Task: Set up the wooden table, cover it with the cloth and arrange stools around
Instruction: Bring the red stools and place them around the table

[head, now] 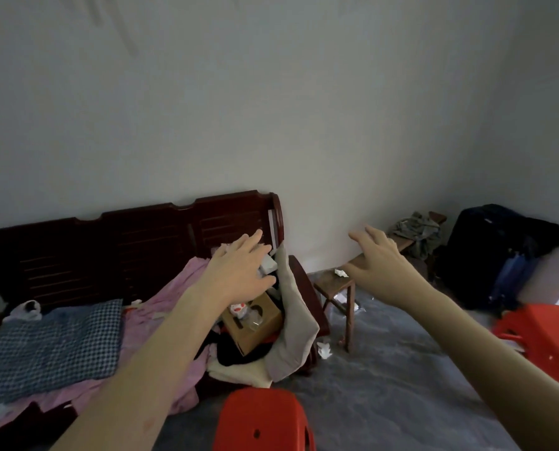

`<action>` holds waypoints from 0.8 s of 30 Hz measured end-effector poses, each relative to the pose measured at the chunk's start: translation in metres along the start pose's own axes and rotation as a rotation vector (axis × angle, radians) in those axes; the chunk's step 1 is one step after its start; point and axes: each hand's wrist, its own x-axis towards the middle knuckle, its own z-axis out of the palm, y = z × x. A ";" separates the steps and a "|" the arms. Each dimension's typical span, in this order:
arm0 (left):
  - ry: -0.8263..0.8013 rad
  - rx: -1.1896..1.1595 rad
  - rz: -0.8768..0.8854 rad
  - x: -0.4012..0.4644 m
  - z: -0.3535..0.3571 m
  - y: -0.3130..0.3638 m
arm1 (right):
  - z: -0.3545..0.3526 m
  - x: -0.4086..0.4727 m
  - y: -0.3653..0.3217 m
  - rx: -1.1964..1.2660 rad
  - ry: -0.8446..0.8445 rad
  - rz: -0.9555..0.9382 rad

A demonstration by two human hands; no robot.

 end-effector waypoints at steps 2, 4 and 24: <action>-0.003 -0.006 0.027 0.015 0.005 -0.002 | 0.003 0.011 0.005 -0.007 0.010 0.016; -0.015 -0.012 0.049 0.029 0.011 -0.007 | 0.007 0.021 0.008 -0.012 0.010 0.033; -0.079 -0.147 0.277 0.144 0.143 -0.114 | 0.160 0.056 -0.032 -0.016 0.124 0.375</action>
